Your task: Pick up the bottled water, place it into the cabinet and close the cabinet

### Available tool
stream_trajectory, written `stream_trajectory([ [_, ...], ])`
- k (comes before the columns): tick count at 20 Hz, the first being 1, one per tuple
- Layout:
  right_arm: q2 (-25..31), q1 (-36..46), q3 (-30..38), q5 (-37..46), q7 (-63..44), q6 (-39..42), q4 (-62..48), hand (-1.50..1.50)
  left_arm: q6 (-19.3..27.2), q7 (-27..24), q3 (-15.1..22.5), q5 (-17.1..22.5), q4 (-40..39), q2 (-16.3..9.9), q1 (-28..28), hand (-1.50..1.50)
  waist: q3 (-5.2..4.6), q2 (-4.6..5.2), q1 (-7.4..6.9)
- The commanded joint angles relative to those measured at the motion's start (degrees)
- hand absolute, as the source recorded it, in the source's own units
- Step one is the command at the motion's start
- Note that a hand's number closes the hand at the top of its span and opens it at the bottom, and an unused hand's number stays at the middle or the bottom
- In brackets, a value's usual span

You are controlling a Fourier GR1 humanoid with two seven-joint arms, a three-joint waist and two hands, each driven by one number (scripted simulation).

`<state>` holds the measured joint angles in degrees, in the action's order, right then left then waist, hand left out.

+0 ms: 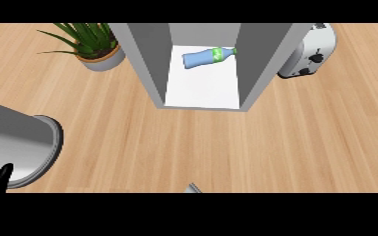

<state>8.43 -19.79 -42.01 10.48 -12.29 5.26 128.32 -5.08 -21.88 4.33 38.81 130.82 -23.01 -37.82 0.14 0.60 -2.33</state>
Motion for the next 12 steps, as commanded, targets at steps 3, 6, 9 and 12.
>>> stream_trajectory([
  [3,-8.15,9.51,-7.84,-5.67,-6.11,-4.21,-2.41,1.50,-5.22,-0.38,-6.09,6.03,1.37,-1.81,-4.91,-1.50,-0.23,-0.62,-0.35],
  [6,-8.26,17.49,-6.60,-8.23,-8.95,-9.35,-4.71,1.50,-8.17,-0.20,-9.69,8.78,1.33,-3.22,-6.52,-1.50,-0.23,-0.56,-0.64],
  [9,-8.33,28.19,-0.60,-13.64,-11.38,-14.12,-9.89,1.50,-12.08,-1.69,-11.11,9.37,-0.30,-1.94,-8.61,-1.50,-0.20,-0.51,-0.20],
  [12,-8.37,37.47,1.11,-17.49,-14.06,-18.32,-12.91,1.50,-14.36,-1.58,-14.57,12.03,-2.69,-2.00,-8.40,-1.50,-0.21,-0.55,0.26],
])
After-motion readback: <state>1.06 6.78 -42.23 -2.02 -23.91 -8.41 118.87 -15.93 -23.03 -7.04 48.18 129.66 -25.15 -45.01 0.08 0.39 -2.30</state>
